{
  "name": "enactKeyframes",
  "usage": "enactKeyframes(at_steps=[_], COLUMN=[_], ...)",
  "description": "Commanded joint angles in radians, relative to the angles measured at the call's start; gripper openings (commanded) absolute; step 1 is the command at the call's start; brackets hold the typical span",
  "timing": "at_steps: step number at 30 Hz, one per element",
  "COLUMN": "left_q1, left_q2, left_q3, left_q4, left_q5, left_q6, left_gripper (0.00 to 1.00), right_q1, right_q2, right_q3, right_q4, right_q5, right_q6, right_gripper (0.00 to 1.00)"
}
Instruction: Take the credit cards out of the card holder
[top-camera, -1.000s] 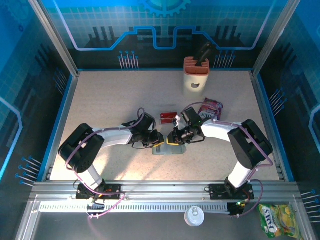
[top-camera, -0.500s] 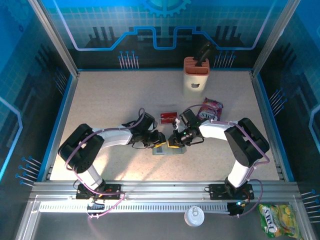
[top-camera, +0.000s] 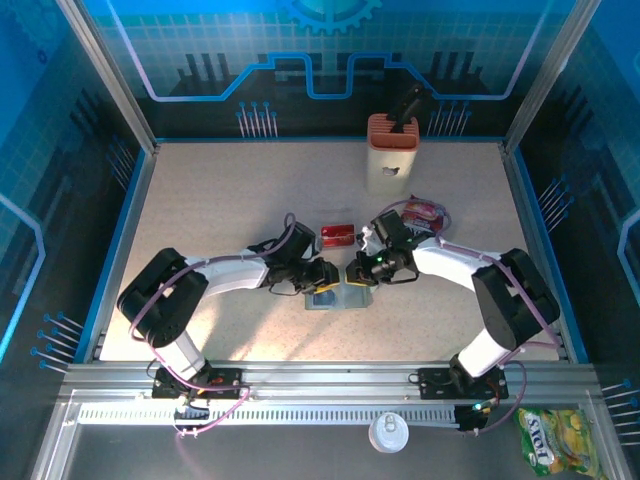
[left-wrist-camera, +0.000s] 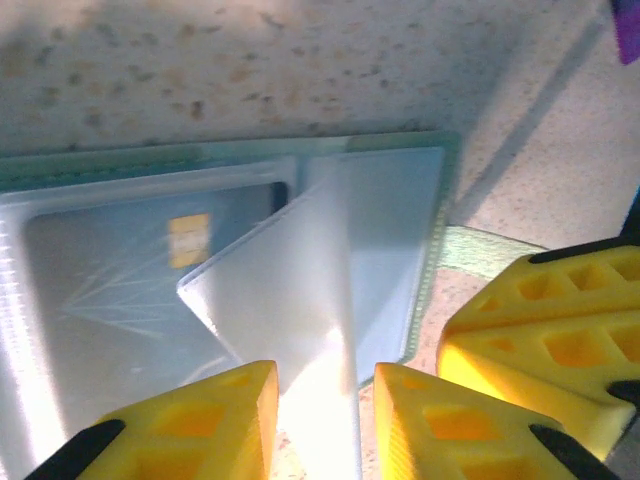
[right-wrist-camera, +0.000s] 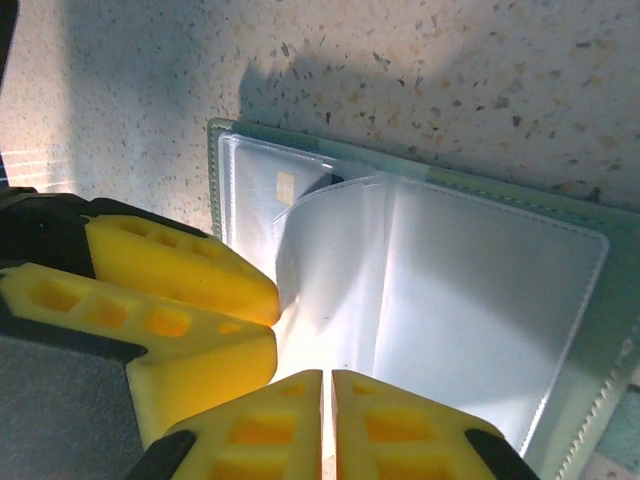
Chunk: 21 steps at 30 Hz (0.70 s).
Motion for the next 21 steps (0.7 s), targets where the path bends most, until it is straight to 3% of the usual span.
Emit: enactKeyframes(at_steps=[1, 21], left_q1=[-0.012, -0.048], left_q2=[0.001, 0.155], left_q3=[0.042, 0.199], left_q4=[-0.011, 0.001], left_q5=[0.026, 0.064], left_q6=[-0.012, -0.007], left_gripper=[0.31, 0.39], right_q1=[-0.020, -0.079], right_q2=[-0.039, -0.163], right_q3=[-0.009, -0.034], right_q4=[-0.046, -0.133], right_q5=[0.014, 0.035], right_q6=[-0.022, -0.049], right_gripper=[0.11, 0.11])
